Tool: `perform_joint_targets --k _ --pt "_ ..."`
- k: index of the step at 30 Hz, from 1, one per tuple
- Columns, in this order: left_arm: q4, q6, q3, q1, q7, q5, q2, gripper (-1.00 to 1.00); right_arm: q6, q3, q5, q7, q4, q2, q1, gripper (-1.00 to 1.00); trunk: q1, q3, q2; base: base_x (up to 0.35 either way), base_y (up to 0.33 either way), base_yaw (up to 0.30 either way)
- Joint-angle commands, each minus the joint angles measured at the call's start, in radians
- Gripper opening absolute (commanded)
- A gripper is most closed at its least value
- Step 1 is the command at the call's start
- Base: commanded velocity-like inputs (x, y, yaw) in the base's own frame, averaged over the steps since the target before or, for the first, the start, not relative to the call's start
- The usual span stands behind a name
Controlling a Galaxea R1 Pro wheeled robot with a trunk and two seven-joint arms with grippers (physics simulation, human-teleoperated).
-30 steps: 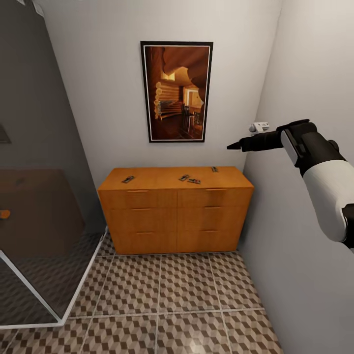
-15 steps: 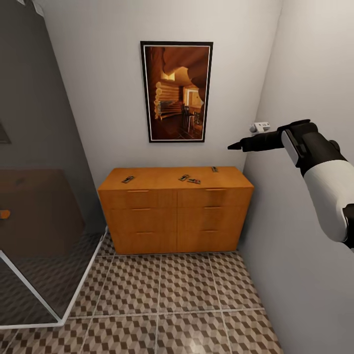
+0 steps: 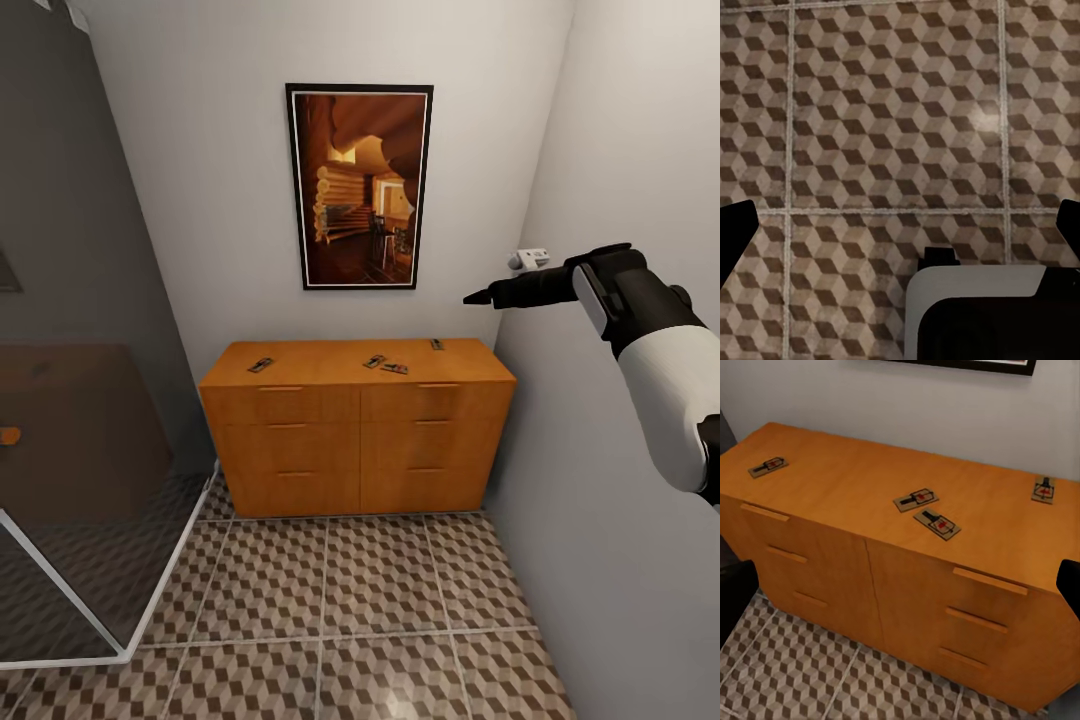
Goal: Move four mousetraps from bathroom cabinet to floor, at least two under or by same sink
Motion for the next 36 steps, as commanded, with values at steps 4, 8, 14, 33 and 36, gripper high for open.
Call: perform_joint_targets --k 4,8,14,33,36 --pt "0.001 -0.003 0.002 -0.001 0.001 0.000 0.000 1.00 0.003 0.004 0.003 0.004 0.002 -0.001 -0.001 1.00 0.000 -0.001 -0.001 0.000 0.000 0.000" --pt "0.001 -0.003 0.002 -0.001 0.001 0.000 0.000 1.00 0.002 0.005 0.004 0.003 0.009 -0.001 -0.001 1.00 0.000 -0.001 -0.001 0.000 0.000 0.000" --pt "0.000 -0.002 0.004 -0.001 0.002 0.001 0.000 1.00 0.001 0.006 0.010 0.002 0.062 0.000 -0.001 1.00 0.000 -0.001 -0.001 0.077 0.000 0.000" --pt "0.000 -0.002 0.005 -0.001 0.001 0.001 -0.004 1.00 0.001 0.010 0.092 0.006 0.202 0.056 -0.001 1.00 0.000 -0.001 -0.001 0.304 0.004 0.000" --pt "0.000 -0.002 0.005 -0.001 0.001 0.001 -0.005 1.00 0.001 0.010 0.094 0.006 0.216 0.066 -0.001 1.00 0.000 -0.001 -0.001 0.320 0.103 0.000"
